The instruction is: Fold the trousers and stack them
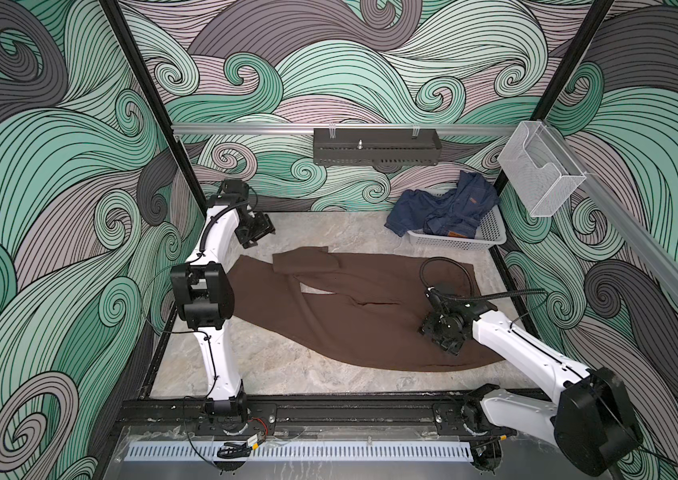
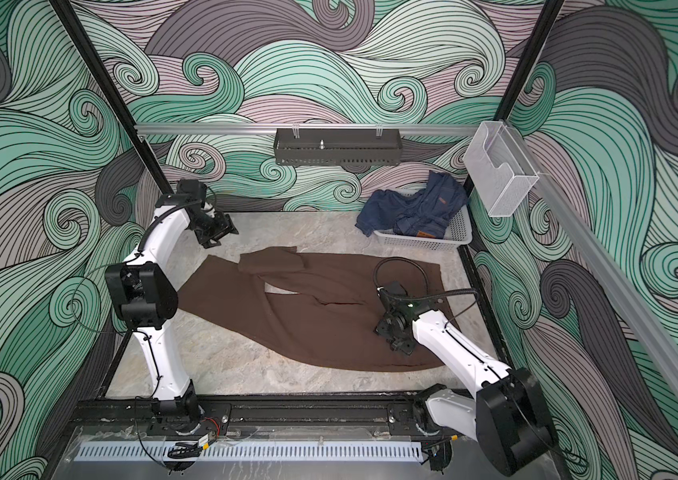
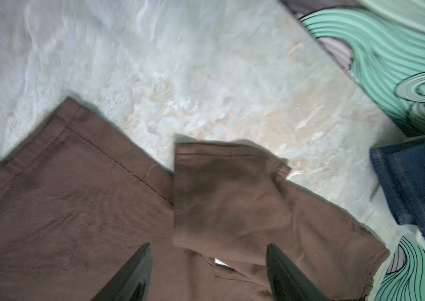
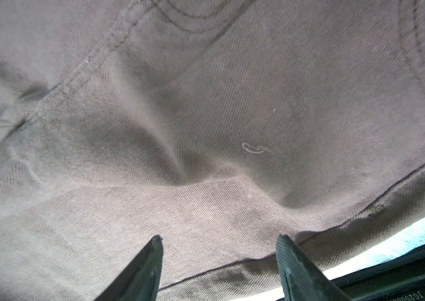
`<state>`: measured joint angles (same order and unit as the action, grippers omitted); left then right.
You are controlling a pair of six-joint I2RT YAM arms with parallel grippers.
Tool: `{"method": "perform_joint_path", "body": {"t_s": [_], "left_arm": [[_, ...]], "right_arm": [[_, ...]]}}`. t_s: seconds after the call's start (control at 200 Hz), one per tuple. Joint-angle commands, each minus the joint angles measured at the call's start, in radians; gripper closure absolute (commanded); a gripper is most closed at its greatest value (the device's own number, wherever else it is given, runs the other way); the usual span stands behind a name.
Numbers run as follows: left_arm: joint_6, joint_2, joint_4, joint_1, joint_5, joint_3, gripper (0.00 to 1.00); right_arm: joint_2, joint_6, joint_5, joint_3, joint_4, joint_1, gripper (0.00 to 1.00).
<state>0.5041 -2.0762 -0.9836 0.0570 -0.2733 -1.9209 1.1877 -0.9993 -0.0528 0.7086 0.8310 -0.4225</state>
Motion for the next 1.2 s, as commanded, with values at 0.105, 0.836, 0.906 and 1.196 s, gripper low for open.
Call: {"method": "perform_joint_path", "body": {"t_s": [0.105, 0.836, 0.906, 1.196], "left_arm": [[0.095, -0.046, 0.260, 0.029, -0.148, 0.143, 0.29], [0.215, -0.207, 0.415, 0.032, -0.234, 0.187, 0.57], [0.244, -0.204, 0.452, 0.032, -0.257, 0.193, 0.69], [0.292, -0.092, 0.502, 0.057, -0.268, 0.217, 1.00]], "right_arm": [[-0.004, 0.020, -0.014, 0.035, 0.029, -0.007, 0.30], [0.005, 0.020, -0.023, 0.043, 0.032, -0.007, 0.31], [0.002, 0.020, -0.025, 0.047, 0.033, -0.007, 0.32], [-0.001, 0.019, -0.029, 0.057, 0.034, -0.007, 0.33]]}}
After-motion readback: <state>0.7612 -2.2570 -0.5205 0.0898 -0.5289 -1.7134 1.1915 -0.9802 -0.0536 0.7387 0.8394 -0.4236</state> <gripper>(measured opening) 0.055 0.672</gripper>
